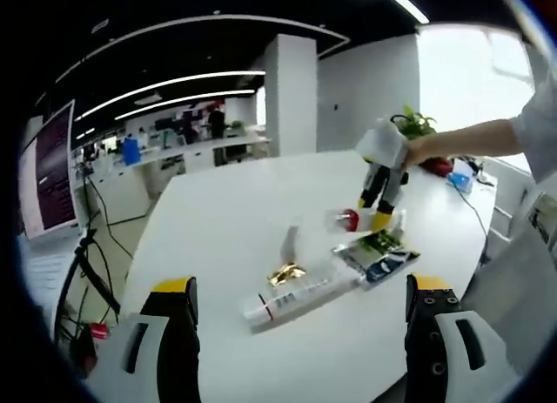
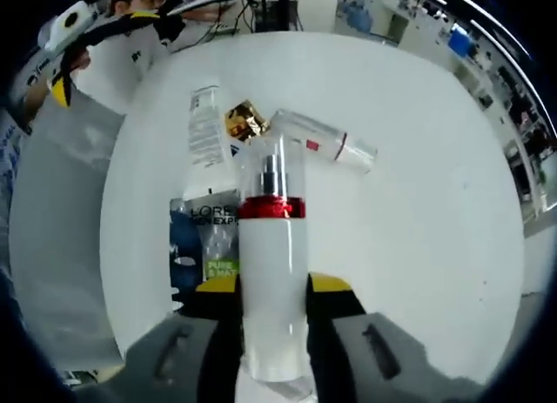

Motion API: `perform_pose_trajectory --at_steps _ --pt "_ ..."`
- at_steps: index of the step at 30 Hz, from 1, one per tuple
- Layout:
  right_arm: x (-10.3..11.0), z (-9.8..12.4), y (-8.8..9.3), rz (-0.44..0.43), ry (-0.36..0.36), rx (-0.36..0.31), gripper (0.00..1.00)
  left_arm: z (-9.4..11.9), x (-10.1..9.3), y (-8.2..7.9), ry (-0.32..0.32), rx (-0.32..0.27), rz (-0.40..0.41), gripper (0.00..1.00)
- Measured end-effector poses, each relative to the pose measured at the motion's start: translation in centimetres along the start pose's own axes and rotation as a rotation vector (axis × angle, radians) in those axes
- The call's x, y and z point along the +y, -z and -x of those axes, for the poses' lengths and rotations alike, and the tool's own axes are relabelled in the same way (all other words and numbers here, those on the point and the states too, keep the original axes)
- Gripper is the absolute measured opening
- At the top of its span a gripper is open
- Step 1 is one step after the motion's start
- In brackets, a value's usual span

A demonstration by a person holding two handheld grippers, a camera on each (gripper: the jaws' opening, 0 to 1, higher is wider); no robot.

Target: Arrange the skincare products in the storage area until every visible bottle or jar stands upright without overlapping.

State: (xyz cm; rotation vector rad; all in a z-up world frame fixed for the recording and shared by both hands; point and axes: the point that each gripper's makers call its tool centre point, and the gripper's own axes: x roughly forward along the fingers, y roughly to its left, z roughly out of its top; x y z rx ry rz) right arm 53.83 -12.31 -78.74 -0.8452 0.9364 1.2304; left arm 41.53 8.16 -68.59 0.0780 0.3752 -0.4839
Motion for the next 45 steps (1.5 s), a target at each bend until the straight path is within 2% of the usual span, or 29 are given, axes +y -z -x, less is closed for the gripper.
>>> perform_pose_trajectory --at_steps 4,7,9,15,18,22,26,29,34,36,38,42,45 --pt "1.0 1.0 -1.1 -0.004 0.017 -0.072 0.26 -0.8 -1.0 -1.0 0.055 -0.017 0.001 0.96" --pt "1.7 1.7 -2.0 0.002 0.032 -0.132 0.26 -1.4 -1.7 -1.4 0.094 -0.020 0.009 0.89" --pt "2.1 2.1 -2.4 -0.009 0.044 -0.169 0.26 -1.7 -2.0 -1.6 0.106 -0.021 0.009 0.91" --pt "3.6 3.5 -3.4 -0.047 0.040 -0.267 0.26 -2.5 -2.9 -2.7 0.161 -0.052 0.046 0.88" --pt "3.9 4.0 -3.7 -0.062 0.041 -0.301 0.26 -3.5 -2.9 -3.5 0.182 -0.074 0.060 0.87" --pt "4.9 4.6 -4.0 -0.077 0.039 -0.335 0.26 -4.4 -3.6 -3.8 0.226 -0.074 0.084 0.83" --pt "6.2 5.0 -4.3 -0.089 0.035 -0.373 0.26 -5.4 -5.1 -4.3 0.312 -0.108 0.120 0.79" --pt "7.3 5.1 -4.5 -0.104 0.018 -0.407 0.26 -7.0 -5.3 -4.2 0.348 -0.104 0.144 0.78" --pt "8.0 5.5 -4.9 -0.122 0.006 -0.451 0.26 -7.8 -6.6 -4.5 0.435 -0.109 0.180 0.72" --pt "8.4 5.8 -5.1 -0.135 -0.001 -0.472 0.26 -8.3 -6.8 -4.3 0.437 -0.088 0.178 0.68" --pt "8.6 6.1 -5.1 -0.141 -0.001 -0.485 0.26 -8.7 -7.0 -4.2 0.444 -0.090 0.179 0.66" --pt "9.2 6.5 -5.4 -0.163 -0.006 -0.524 0.26 -9.6 -8.1 -4.6 0.537 -0.090 0.330 0.63" --pt "9.3 6.7 -5.4 -0.168 -0.008 -0.539 0.26 -9.8 -9.1 -5.0 0.600 -0.094 0.386 0.57"
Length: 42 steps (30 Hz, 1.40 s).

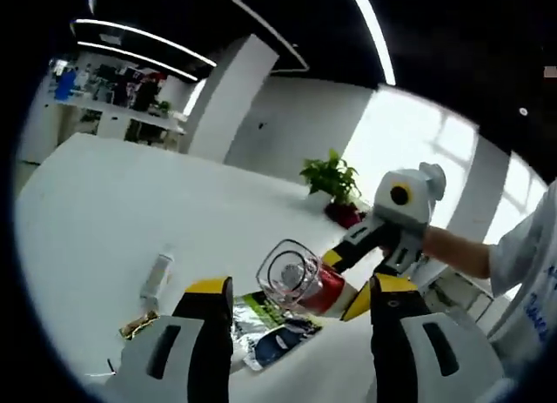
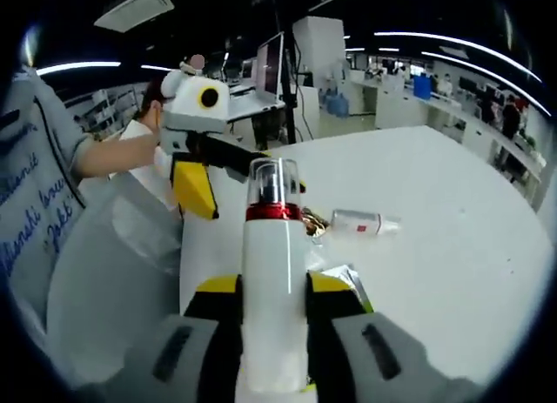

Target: Arrange the skincare products in the storage area until every visible bottle or jar stands upright without overlapping.

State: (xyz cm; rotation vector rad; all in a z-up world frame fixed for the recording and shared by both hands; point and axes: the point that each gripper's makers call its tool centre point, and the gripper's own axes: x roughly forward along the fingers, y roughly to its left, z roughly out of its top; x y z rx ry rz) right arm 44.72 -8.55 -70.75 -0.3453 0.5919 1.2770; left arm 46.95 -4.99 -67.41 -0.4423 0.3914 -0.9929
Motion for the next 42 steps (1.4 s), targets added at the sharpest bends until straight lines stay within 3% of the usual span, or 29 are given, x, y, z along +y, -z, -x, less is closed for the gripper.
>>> perform_pose_trajectory --at_steps 10,17,29,42 --pt "0.3 1.0 -0.1 -0.077 0.013 -0.086 0.26 -0.8 -1.0 -0.5 0.040 -0.021 0.005 0.44" --pt "1.1 1.2 0.6 -0.119 0.013 -0.110 0.26 -1.4 -2.0 -0.4 0.059 -0.025 0.000 0.35" --pt "1.7 0.5 2.4 -0.119 0.018 -0.074 0.26 -3.2 -5.4 0.0 0.094 0.061 -0.199 0.31" --pt "2.4 -1.3 4.6 -0.097 0.029 -0.025 0.26 -4.7 -6.6 1.8 0.100 0.179 -0.355 0.28"
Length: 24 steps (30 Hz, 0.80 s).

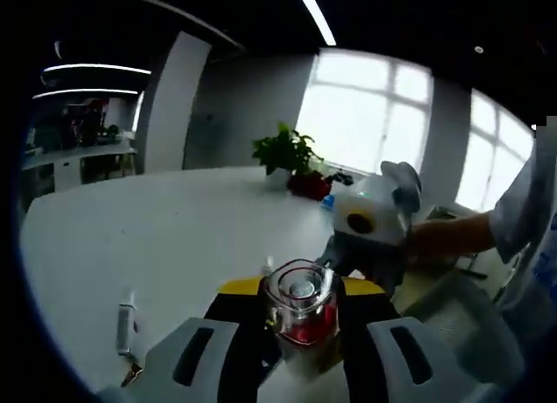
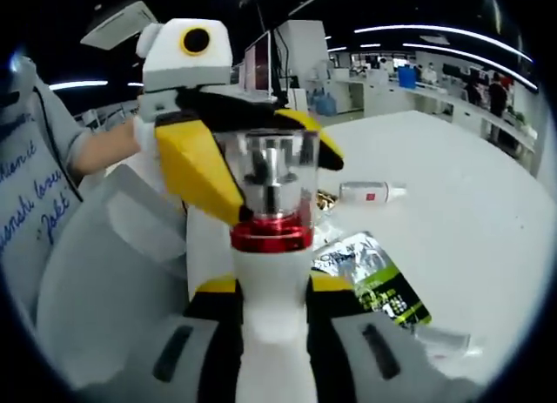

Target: Arrange the skincare products in the storage area until every visible bottle or jar stands upright without overlapping.

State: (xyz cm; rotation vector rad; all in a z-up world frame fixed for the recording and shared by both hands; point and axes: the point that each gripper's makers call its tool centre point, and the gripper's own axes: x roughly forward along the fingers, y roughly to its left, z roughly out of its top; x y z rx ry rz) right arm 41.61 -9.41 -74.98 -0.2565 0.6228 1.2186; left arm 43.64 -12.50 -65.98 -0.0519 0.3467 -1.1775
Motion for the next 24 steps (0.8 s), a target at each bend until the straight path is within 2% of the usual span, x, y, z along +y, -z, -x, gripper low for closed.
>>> perform_pose_trajectory --at_steps 8,18,24 --pt "0.0 -0.2 0.8 0.015 0.010 0.016 0.26 -0.8 -0.4 0.6 0.010 0.039 -0.036 0.28" --pt "0.2 0.0 2.2 0.064 0.008 0.068 0.26 -1.1 -1.1 1.6 0.025 0.076 -0.038 0.28" --pt "0.2 0.0 2.2 0.087 0.016 0.054 0.26 -0.9 -1.4 1.6 0.031 0.072 -0.048 0.28"
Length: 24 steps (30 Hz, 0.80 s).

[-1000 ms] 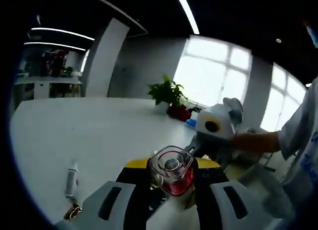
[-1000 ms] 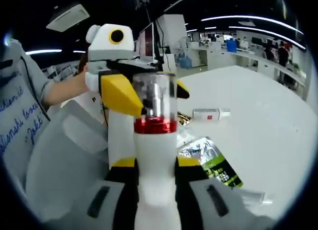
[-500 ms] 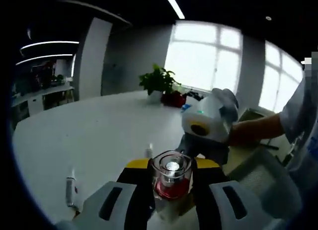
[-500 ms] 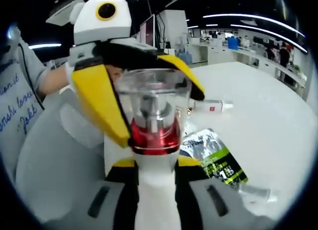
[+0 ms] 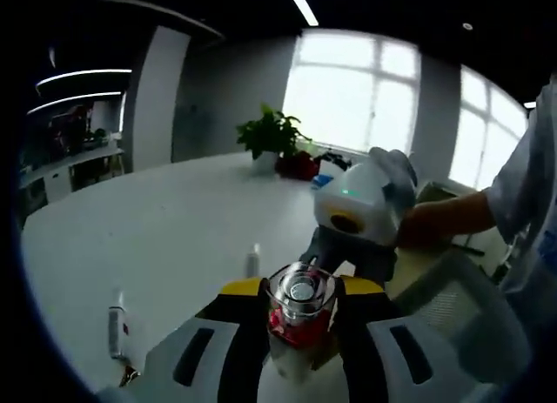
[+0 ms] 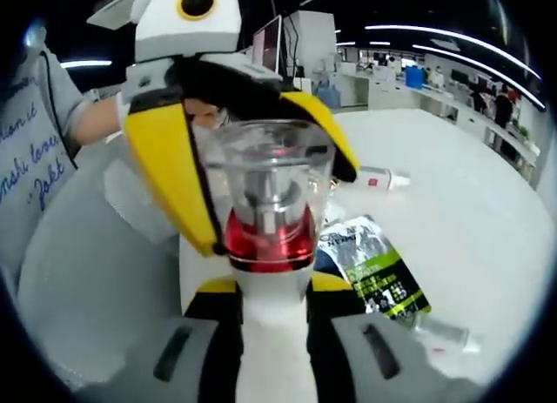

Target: Arrange the skincare products in the storage area until every visible bottle or jar stands upright without overlapping.

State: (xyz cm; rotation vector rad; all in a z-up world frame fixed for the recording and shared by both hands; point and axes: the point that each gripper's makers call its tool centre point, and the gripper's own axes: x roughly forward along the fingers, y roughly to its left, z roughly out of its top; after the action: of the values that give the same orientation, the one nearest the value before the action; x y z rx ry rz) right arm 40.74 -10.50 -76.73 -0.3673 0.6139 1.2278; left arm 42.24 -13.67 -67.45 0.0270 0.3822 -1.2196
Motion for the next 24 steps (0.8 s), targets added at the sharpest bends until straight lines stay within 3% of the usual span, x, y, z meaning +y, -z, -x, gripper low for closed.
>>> perform_pose_trajectory --at_steps 10,18,24 --pt "-0.2 0.0 0.1 0.112 0.021 0.004 0.27 0.5 -0.8 0.2 0.024 -0.005 -0.034 0.28" --pt "-0.4 0.1 0.2 0.132 0.000 0.010 0.27 0.5 -0.8 0.2 0.076 -0.042 -0.039 0.28" --pt "-0.3 0.2 0.3 0.142 -0.023 0.017 0.27 0.0 -0.6 3.0 0.092 0.063 -0.137 0.29"
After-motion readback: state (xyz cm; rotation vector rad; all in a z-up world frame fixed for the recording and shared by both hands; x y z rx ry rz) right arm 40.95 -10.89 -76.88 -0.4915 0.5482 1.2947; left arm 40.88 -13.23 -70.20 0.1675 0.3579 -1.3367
